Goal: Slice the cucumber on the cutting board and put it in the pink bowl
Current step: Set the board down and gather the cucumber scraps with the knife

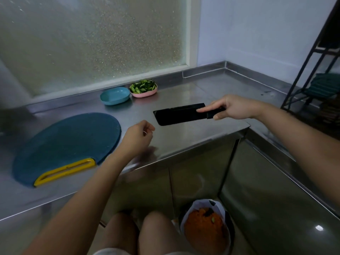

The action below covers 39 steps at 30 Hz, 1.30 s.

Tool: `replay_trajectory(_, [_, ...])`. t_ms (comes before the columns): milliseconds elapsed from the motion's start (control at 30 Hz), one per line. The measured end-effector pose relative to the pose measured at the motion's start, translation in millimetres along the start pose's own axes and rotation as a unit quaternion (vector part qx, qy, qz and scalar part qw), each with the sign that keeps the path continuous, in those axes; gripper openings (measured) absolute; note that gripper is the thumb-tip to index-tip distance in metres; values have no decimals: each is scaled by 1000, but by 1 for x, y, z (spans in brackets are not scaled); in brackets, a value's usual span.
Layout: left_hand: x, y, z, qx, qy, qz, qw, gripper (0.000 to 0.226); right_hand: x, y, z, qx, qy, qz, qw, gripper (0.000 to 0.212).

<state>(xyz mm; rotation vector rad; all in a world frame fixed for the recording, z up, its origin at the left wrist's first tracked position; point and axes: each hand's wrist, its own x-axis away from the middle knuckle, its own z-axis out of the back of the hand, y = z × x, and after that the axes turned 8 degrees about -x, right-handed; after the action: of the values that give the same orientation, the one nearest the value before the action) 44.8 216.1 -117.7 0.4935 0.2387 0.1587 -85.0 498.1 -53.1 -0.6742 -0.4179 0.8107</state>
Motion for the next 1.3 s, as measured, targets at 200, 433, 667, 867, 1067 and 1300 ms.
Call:
replay_trajectory(200, [9, -42, 57, -47, 16, 30, 998, 16, -40, -63, -24, 9, 37, 40, 998, 55])
replay_trajectory(433, [26, -142, 113, -155, -32, 171, 972, 43, -121, -131, -80, 114, 53, 53, 991, 65])
replay_trajectory(667, [49, -198, 142, -179, -99, 228, 952, 72, -188, -188, -154, 70, 48, 36, 996, 60])
replay_trajectory(867, [51, -210, 146, -201, -131, 208, 948, 68, -219, -207, -203, 77, 23, 0, 997, 62])
replay_trajectory(1067, [50, -217, 155, -202, -154, 177, 951, 66, -229, -202, -220, 66, 13, -15, 998, 58])
replay_trajectory(1300, [47, -221, 163, -199, -181, 151, 951, 45, -231, -195, -230, 66, 48, -17, 997, 50])
